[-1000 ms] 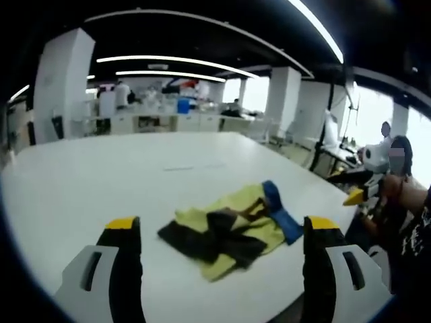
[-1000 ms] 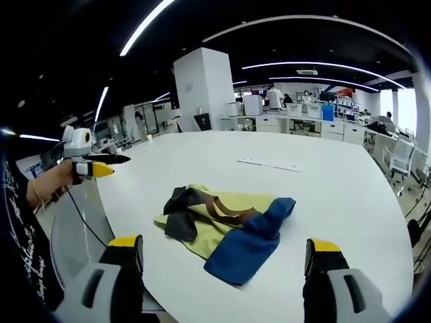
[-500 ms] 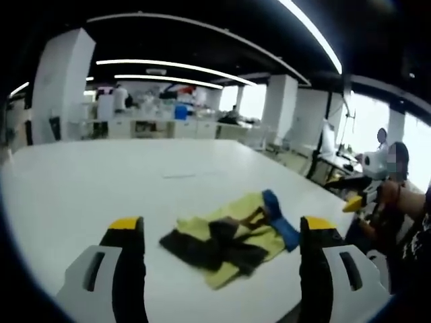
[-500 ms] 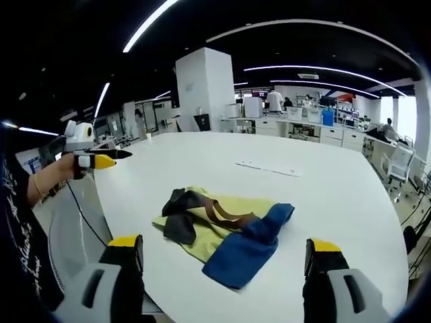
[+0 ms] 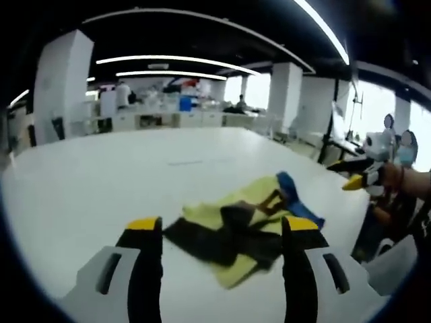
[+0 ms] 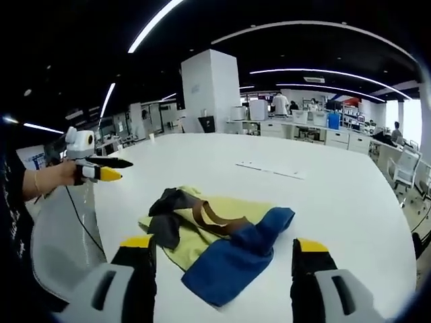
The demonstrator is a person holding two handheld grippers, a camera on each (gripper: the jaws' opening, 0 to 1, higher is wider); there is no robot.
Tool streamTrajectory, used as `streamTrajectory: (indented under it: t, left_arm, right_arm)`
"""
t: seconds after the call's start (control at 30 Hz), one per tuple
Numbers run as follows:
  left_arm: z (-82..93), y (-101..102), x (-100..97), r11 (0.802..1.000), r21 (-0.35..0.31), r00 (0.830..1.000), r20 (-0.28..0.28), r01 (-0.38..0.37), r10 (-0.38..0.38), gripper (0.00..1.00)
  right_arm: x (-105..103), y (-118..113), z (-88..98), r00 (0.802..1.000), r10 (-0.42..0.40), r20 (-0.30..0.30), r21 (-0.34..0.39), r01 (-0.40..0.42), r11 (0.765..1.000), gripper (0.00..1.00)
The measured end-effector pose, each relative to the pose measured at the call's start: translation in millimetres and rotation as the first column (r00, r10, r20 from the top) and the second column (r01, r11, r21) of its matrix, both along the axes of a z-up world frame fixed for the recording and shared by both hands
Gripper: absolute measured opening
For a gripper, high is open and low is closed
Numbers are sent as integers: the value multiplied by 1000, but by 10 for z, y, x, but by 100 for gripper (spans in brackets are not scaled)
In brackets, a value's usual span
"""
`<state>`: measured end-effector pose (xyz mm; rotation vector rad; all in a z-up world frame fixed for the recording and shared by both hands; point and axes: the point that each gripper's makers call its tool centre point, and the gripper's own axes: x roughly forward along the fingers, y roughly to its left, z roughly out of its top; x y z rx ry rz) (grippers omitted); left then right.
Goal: Fold the garment on the visible template until the final outline fits inside the template.
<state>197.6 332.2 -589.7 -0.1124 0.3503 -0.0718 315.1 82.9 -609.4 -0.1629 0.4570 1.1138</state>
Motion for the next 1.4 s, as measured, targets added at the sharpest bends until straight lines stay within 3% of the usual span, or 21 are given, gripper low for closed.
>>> streamTrajectory:
  t: [0.1,0.37,0.53,0.83,1.03,1.17,1.4]
  left_arm:
    - [-48,-27,79,1000,-2,1000,12,-2,2,64]
    - [-282,-52,192,1000,-13,1000,-24,-6,6,59]
    - [-395,-46,198,999,-19,998,-49,-28,27,52]
    - [-582,-110,243,998,-22,996,-69,-66,65,35]
    - [-690,-254,275,999,10,996,-75,-37,38,24]
    - [-828,-194,287,997,15,990,-123,-70,72,21]
    - [-939,-145,248,987,91,975,-169,-129,143,13]
  right_arm:
    - [52,51,-52,1000,11,4,11,-11,1000,75]
    - [171,152,-274,999,52,3,-26,-52,998,66]
    - [252,178,-394,999,53,-13,-32,-53,998,49]
    - [358,205,-582,999,31,-35,-38,-33,999,36]
    - [385,254,-681,998,52,-38,-67,-54,996,32]
    - [436,270,-717,999,49,-19,-86,-51,995,31]
    - [474,299,-806,998,62,7,-127,-61,990,23]
